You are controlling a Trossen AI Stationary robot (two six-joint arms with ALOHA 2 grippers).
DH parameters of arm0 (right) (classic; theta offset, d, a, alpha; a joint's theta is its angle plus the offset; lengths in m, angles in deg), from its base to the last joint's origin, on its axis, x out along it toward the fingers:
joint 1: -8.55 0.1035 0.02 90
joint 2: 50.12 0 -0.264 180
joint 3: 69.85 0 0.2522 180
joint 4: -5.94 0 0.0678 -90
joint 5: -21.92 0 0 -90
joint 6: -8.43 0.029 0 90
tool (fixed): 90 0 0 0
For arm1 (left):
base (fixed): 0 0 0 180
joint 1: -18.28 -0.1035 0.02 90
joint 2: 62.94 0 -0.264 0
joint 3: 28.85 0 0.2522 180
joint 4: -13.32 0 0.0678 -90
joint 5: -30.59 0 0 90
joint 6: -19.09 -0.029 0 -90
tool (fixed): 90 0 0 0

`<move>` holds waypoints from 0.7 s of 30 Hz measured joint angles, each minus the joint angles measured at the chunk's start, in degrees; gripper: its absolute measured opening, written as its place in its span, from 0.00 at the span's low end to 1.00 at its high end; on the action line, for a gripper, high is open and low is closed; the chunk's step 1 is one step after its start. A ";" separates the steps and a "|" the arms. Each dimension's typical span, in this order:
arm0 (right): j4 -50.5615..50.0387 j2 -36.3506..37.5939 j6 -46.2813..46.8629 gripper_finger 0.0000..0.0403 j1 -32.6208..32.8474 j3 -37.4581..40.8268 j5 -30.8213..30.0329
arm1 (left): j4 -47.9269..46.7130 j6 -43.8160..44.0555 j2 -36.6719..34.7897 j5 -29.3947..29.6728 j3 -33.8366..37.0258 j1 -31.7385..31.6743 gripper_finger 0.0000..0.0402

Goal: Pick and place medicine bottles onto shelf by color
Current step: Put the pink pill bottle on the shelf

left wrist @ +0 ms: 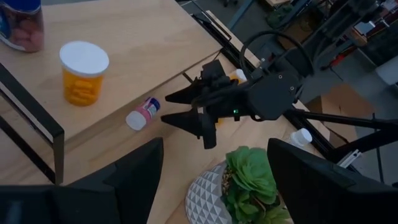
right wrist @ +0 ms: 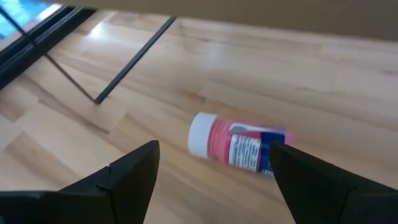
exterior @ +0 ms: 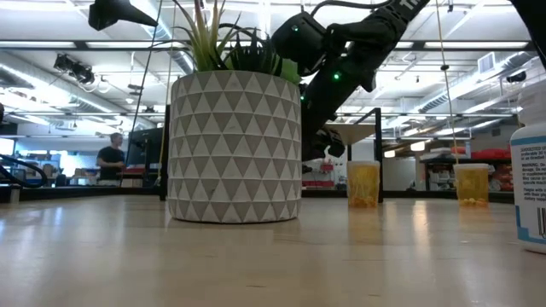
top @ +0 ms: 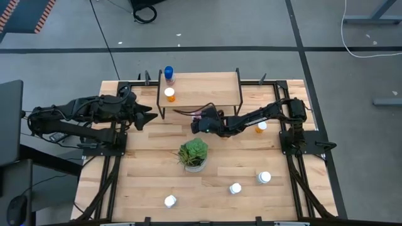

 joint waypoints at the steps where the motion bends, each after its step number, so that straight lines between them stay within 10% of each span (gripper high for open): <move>1: 0.34 0.00 -0.30 0.77 -0.04 0.00 -0.19 | -0.01 0.00 0.00 0.00 0.00 -0.01 0.73; 21: 6.24 -3.32 2.58 0.77 -2.33 0.07 -1.17 | -2.18 0.47 0.07 -0.52 0.00 -0.01 0.73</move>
